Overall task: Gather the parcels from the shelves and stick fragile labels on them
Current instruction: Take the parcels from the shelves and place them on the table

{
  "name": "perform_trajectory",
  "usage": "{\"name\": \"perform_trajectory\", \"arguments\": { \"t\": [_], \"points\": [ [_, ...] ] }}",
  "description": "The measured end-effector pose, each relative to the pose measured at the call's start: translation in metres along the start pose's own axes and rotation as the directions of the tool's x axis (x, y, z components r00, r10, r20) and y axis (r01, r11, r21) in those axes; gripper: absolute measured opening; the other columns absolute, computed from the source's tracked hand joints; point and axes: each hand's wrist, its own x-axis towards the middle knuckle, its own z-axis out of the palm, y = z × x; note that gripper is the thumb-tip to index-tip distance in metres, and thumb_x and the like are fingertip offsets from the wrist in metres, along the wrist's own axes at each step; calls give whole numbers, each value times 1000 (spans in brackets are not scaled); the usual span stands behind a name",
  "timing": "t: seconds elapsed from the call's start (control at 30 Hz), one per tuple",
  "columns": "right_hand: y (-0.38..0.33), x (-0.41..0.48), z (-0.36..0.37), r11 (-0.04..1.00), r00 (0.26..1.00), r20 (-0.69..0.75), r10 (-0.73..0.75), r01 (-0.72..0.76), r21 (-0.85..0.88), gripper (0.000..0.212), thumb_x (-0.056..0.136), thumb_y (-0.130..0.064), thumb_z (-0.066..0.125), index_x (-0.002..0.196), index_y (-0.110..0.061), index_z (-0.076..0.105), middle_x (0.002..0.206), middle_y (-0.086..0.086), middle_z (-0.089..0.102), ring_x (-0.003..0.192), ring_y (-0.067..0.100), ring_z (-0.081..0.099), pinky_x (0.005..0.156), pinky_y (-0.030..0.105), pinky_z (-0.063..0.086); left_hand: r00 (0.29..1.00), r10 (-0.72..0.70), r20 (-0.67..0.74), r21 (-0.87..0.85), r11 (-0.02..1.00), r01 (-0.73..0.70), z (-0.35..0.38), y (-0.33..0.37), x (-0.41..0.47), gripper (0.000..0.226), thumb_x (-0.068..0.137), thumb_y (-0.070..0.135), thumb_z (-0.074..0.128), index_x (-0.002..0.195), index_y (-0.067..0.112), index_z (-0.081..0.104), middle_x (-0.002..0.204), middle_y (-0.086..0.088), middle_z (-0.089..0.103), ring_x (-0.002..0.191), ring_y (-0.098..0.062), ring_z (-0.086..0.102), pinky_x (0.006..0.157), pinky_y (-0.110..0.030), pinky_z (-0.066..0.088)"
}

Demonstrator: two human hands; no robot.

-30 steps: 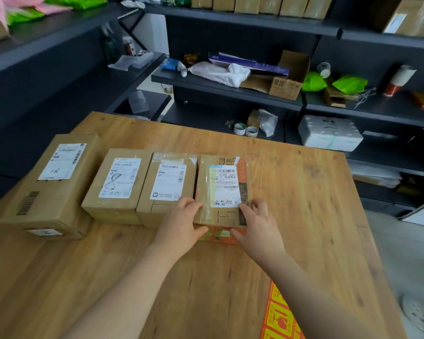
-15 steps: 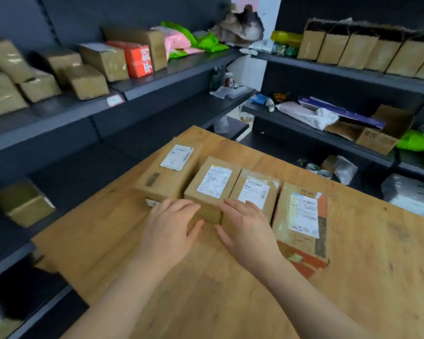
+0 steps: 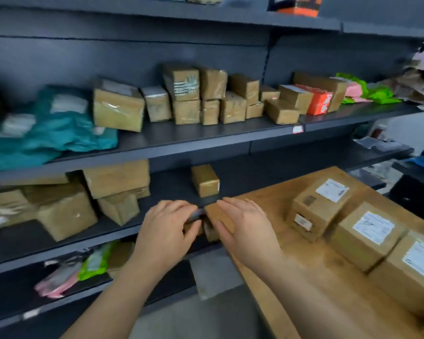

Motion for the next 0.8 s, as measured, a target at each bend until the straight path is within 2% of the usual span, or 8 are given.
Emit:
{"name": "perform_trajectory", "arguments": {
  "t": [0.1,0.17,0.23,0.33,0.47,0.67,0.8],
  "points": [
    [-67,29,30,989,994,19,-107,105,101,37,83,-26,68,117,-11,65,118,6,66,111,20,61,104,38,38,993,-102,-63,77,991,107,-47,-59,-26,29,77,24,76,103,13,72,100,-2,70,89,-28,63,78,-39,53],
    [-114,48,47,970,981,16,-194,189,155,36,82,-25,70,115,-11,66,114,5,68,107,20,62,102,38,38,977,-183,-107,132,972,197,-77,-96,-46,29,76,25,77,103,13,72,99,-3,71,87,-27,63,77,-36,53],
    [-159,67,65,940,955,20,-294,285,188,31,81,-25,69,109,-13,68,109,4,69,101,21,63,99,35,39,949,-276,-155,172,938,301,-107,-132,-66,31,76,27,76,104,13,72,102,-2,71,90,-26,64,79,-36,51],
    [-227,93,90,874,908,42,-418,389,290,33,82,-25,68,113,-12,67,113,5,68,104,23,62,98,41,45,889,-397,-227,193,877,440,-150,-177,-98,34,78,27,74,109,14,70,106,-2,70,94,-26,62,83,-39,51],
    [-319,118,123,760,820,1,-572,530,377,32,80,-24,69,109,-12,68,107,5,70,97,22,64,92,39,47,779,-512,-362,249,752,610,-202,-230,-141,31,74,23,79,102,13,72,96,-4,71,86,-29,64,77,-39,53],
    [-452,154,176,542,647,-4,-763,644,540,37,88,-33,58,122,-18,62,122,1,64,111,21,56,99,39,42,603,-613,-510,317,518,795,-268,-303,-198,34,80,32,72,110,16,70,106,-2,70,95,-26,64,85,-37,49],
    [-537,165,200,367,509,-78,-857,710,601,25,87,-29,58,107,-15,65,103,1,68,92,23,60,84,39,47,459,-647,-608,284,363,888,-307,-343,-232,36,82,33,69,113,16,69,110,-2,69,98,-26,62,87,-37,49]
  ]
}}
